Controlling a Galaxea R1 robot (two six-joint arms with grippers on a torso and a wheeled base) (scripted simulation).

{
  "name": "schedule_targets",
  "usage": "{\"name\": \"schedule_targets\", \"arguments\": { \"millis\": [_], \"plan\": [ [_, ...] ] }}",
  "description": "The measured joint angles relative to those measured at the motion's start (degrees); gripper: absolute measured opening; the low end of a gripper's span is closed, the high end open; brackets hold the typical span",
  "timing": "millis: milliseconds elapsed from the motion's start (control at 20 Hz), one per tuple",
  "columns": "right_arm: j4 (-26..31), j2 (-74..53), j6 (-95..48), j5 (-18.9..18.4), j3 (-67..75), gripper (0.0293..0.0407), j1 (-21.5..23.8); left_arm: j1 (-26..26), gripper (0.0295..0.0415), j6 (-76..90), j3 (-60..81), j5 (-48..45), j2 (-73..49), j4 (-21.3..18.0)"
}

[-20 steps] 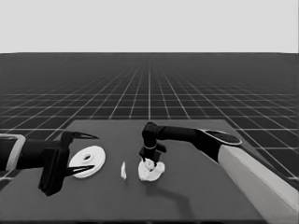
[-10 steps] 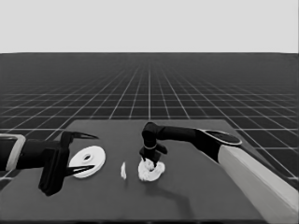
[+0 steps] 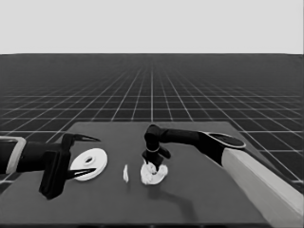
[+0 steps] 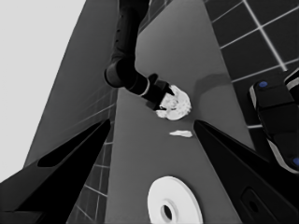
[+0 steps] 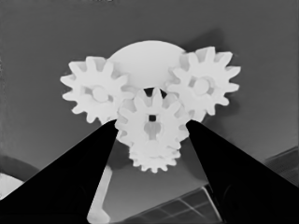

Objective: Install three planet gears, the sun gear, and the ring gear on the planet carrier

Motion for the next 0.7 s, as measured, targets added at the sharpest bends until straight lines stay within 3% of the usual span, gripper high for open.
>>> {"name": "schedule_targets", "arguments": {
  "millis": [700],
  "plan": [
    [0.01,0.01,8.4,0.0,0.01,0.0309,-0.01,0.0,0.0385,0.0,0.0,0.0,0.0,0.0]
  ]
}}
